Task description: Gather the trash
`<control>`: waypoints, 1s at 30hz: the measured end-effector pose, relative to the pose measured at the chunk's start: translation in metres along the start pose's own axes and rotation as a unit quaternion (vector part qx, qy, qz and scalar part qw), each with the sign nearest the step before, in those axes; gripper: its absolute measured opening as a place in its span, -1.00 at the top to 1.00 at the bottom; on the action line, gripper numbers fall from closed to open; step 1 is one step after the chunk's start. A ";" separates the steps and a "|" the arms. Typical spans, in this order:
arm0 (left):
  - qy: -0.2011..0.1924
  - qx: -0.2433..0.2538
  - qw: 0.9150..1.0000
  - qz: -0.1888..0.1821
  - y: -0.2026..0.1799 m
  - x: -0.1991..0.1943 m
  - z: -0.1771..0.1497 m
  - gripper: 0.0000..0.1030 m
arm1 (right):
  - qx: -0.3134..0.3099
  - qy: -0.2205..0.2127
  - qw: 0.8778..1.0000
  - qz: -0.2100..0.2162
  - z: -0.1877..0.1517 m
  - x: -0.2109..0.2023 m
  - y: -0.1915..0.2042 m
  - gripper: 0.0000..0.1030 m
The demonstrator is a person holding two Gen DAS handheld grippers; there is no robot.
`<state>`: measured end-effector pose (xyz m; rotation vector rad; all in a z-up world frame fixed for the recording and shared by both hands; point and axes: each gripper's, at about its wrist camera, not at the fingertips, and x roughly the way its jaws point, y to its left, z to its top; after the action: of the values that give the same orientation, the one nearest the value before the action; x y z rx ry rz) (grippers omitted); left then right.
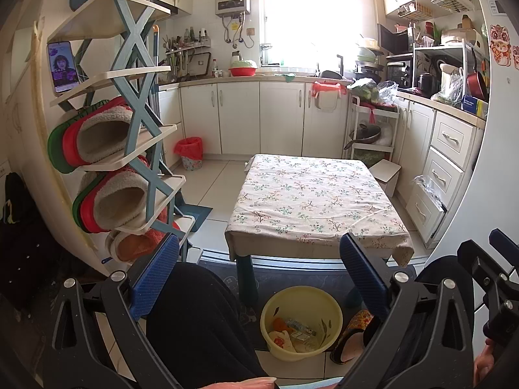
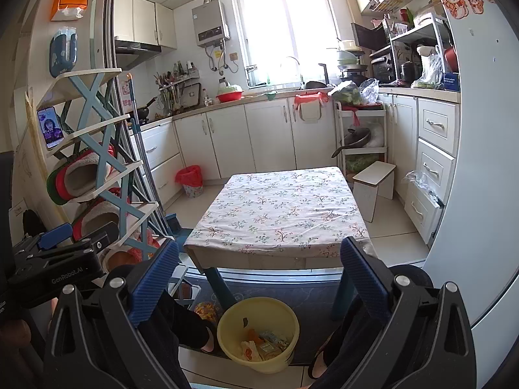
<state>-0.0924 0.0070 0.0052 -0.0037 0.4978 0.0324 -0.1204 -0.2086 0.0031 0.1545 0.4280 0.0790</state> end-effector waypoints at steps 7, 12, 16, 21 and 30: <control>0.000 0.001 1.000 0.000 0.000 0.000 0.000 -0.85 | 0.000 0.002 1.000 0.001 0.000 0.002 0.001 -0.86; 0.001 0.000 1.000 0.000 0.001 0.000 0.000 -0.85 | -0.001 0.002 1.000 0.001 0.000 0.002 0.002 -0.86; 0.001 0.000 1.000 0.000 0.001 0.000 0.000 -0.85 | -0.001 0.003 1.000 0.001 -0.001 0.003 0.004 -0.86; 0.001 0.001 1.000 0.001 -0.001 0.000 0.000 -0.85 | 0.000 0.005 1.000 0.003 -0.004 0.004 0.007 -0.86; 0.002 0.000 1.000 0.001 -0.001 0.001 0.000 -0.85 | 0.001 0.006 1.000 0.003 -0.005 0.005 0.007 -0.86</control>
<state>-0.0920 0.0061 0.0047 -0.0025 0.5020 0.0334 -0.1187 -0.2003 -0.0025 0.1570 0.4390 0.0858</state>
